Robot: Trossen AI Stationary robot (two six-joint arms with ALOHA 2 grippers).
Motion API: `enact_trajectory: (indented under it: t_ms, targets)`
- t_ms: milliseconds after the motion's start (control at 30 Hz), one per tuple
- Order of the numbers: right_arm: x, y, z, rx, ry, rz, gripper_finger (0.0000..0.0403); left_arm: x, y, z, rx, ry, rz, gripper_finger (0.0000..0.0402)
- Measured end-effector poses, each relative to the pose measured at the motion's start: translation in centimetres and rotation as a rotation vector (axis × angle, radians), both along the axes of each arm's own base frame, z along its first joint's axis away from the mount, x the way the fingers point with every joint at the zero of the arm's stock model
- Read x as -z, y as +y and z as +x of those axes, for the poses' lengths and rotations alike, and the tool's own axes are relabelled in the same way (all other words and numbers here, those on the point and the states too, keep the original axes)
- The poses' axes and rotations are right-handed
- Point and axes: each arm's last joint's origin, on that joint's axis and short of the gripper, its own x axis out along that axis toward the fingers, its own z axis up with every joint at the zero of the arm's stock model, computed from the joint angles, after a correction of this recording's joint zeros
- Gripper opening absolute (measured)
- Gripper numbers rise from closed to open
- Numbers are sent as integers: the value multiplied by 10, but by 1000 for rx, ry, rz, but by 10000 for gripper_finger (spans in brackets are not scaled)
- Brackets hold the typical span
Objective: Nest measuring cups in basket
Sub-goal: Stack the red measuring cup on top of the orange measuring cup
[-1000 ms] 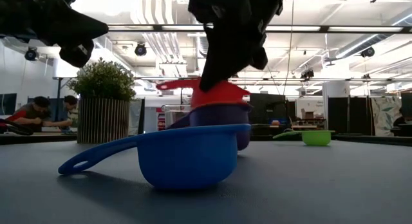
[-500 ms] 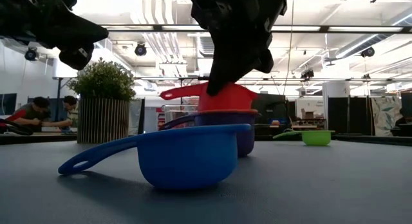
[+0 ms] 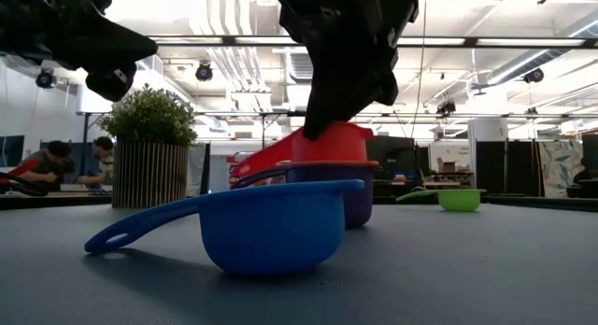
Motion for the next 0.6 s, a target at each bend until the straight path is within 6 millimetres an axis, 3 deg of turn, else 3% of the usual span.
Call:
enact_trajectory:
  t_ms: [400, 600]
  targets:
    - [-17, 9, -8, -48, -51, -47, 140, 0, 0, 0, 0, 0, 0, 0]
    - [-23, 32, -21, 42, -200, -395, 139, 0, 0, 0, 0, 0, 0, 0]
